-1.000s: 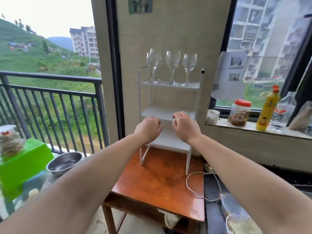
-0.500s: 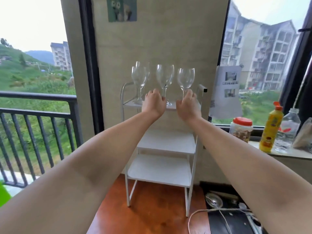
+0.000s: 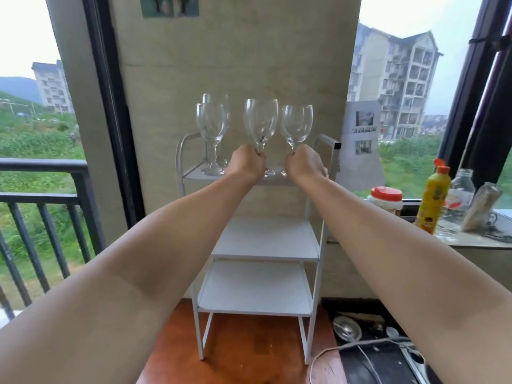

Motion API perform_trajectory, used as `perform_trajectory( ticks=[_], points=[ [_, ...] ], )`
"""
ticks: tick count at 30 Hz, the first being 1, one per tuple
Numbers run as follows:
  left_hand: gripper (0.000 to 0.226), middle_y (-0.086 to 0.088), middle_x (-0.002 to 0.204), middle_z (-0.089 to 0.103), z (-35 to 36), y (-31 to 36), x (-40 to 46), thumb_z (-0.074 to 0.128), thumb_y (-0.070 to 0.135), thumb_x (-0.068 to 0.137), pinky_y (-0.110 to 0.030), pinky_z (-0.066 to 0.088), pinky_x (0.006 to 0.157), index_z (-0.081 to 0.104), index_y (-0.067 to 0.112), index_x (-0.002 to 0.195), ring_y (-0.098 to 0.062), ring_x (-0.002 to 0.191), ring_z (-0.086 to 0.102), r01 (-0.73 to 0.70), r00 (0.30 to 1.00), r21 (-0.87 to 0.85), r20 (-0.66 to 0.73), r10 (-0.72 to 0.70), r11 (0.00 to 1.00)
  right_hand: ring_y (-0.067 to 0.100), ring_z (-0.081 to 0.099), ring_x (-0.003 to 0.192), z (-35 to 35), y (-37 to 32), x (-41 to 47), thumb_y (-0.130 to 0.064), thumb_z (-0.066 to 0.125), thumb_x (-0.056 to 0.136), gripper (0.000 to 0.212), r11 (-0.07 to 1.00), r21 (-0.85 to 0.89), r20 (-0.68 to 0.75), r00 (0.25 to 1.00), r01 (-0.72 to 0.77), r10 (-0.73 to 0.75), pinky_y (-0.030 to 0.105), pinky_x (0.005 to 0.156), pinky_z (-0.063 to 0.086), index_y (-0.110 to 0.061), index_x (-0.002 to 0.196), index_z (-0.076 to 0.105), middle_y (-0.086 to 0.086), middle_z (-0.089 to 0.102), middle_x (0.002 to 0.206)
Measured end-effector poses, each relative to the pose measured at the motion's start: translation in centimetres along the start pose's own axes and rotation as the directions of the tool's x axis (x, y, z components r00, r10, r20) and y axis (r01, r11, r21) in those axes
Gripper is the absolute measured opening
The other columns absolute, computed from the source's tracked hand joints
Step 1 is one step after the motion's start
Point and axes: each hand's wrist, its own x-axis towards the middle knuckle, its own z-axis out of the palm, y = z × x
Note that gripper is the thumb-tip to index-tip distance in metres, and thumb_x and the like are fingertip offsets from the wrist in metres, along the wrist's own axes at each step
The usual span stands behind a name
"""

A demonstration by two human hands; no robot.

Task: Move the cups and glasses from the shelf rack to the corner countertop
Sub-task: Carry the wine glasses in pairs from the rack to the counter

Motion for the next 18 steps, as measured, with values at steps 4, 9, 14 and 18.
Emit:
perform_trajectory(
  ticks=[4,9,14,18],
  points=[
    [0.025,-0.013,0.097,0.072,0.5,-0.1,-0.2,0.045,0.027,0.093,-0.039,0.055,0.086,0.055,0.012,0.076,-0.032,0.092,0.067,-0.039,0.998,0.03,-0.048,0.04,0.999,0.04,0.054,0.114,0.0,0.3,-0.2,-0.017,0.035,0.097,0.031,0.999,0.024,-0.035,0.999,0.026,-0.025,0.044,0.099,0.042,-0.005,0.111,0.06,0.017,0.061,0.121],
    [0.032,-0.017,0.094,0.07,0.3,0.2,-1.2,0.046,0.027,0.097,-0.03,0.042,0.069,0.062,0.002,0.083,-0.034,0.088,0.062,-0.11,0.987,0.005,-0.12,0.11,0.994,0.033,0.06,0.1,-0.4,0.7,-0.9,-0.014,0.032,0.096,0.031,0.975,0.158,-0.113,0.983,0.158,-0.141,0.036,0.084,0.045,-0.005,0.103,0.06,0.014,0.067,0.109],
    [0.038,-0.009,0.079,0.061,-0.8,0.6,-3.1,0.044,0.026,0.099,-0.029,0.037,0.064,0.051,0.009,0.066,-0.028,0.073,0.053,-0.134,0.971,-0.026,-0.204,0.126,0.991,0.033,0.062,0.099,-1.5,0.2,-2.3,-0.019,0.03,0.099,0.033,0.941,0.215,-0.191,0.956,0.261,-0.221,0.037,0.081,0.047,-0.002,0.105,0.058,0.015,0.069,0.105],
    [0.034,-0.016,0.095,0.071,-1.9,-0.1,-5.4,0.041,0.024,0.098,-0.037,0.048,0.078,0.061,-0.001,0.087,-0.033,0.089,0.063,-0.134,0.964,-0.077,-0.241,0.112,0.988,0.033,0.062,0.098,-1.8,0.0,-4.5,-0.019,0.031,0.099,0.033,0.931,0.248,-0.206,0.953,0.268,-0.22,0.035,0.077,0.044,0.0,0.104,0.057,0.016,0.07,0.104]
  ],
)
